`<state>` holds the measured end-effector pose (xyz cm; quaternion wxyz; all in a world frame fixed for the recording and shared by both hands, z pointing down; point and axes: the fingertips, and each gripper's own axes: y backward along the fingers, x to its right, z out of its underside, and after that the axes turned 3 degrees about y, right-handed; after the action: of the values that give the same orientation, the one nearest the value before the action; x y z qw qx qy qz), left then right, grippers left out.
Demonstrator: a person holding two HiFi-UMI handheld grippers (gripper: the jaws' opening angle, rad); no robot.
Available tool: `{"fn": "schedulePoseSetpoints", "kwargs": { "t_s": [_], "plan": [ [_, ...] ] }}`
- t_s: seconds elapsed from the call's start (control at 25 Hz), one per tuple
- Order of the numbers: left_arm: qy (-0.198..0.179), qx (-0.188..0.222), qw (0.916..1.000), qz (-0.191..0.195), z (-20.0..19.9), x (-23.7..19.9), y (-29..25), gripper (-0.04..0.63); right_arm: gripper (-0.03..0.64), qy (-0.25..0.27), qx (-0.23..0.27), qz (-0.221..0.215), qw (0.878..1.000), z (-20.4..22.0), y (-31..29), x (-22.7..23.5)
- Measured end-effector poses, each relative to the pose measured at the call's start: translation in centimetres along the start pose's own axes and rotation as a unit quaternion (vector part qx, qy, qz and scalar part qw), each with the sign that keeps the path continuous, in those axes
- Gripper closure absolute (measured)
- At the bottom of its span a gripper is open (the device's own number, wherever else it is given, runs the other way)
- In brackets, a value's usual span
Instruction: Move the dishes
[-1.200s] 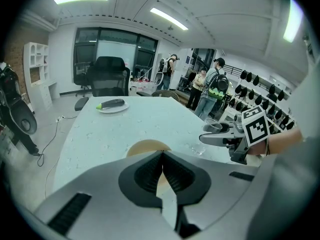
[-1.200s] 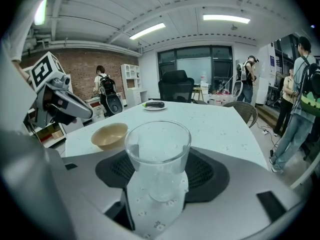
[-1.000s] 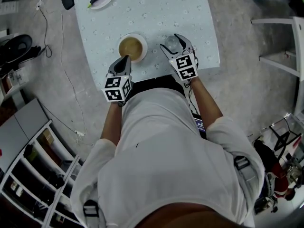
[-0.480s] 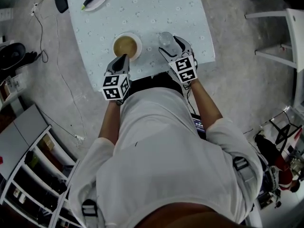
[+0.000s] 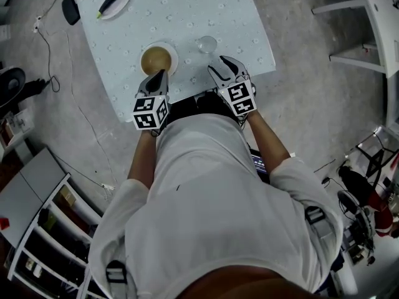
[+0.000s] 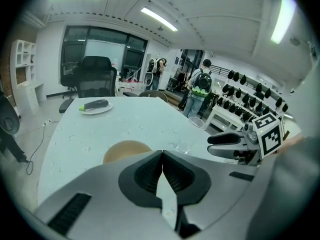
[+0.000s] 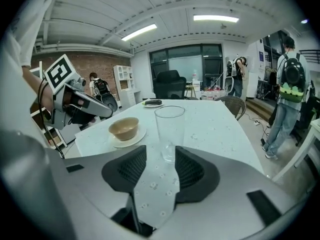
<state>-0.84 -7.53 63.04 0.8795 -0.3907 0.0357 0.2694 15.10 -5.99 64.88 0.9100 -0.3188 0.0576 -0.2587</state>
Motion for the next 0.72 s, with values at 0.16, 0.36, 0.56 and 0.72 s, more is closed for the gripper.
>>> {"fn": "schedulePoseSetpoints", "kwargs": {
  "t_s": [0.16,0.36,0.56,0.72],
  "plan": [
    [0.000,0.004,1.0000,-0.001,0.0,0.3,0.3,0.575,0.619,-0.001,0.021,0.005,1.000,-0.6,1.1,-0.4],
    [0.011,0.014,0.9997,-0.014,0.0,-0.2,1.0,0.575,0.618,0.018,0.030,-0.024,0.999,-1.6,0.9,-1.8],
    [0.028,0.023,0.9989,-0.029,0.2,-1.2,1.9,0.575,0.618,0.042,0.036,-0.049,0.997,-3.2,0.0,-3.0],
    [0.045,0.030,0.9975,-0.044,0.8,-2.3,2.8,0.575,0.618,0.074,0.037,-0.072,0.994,-4.3,-0.6,-4.6]
  ]
}}
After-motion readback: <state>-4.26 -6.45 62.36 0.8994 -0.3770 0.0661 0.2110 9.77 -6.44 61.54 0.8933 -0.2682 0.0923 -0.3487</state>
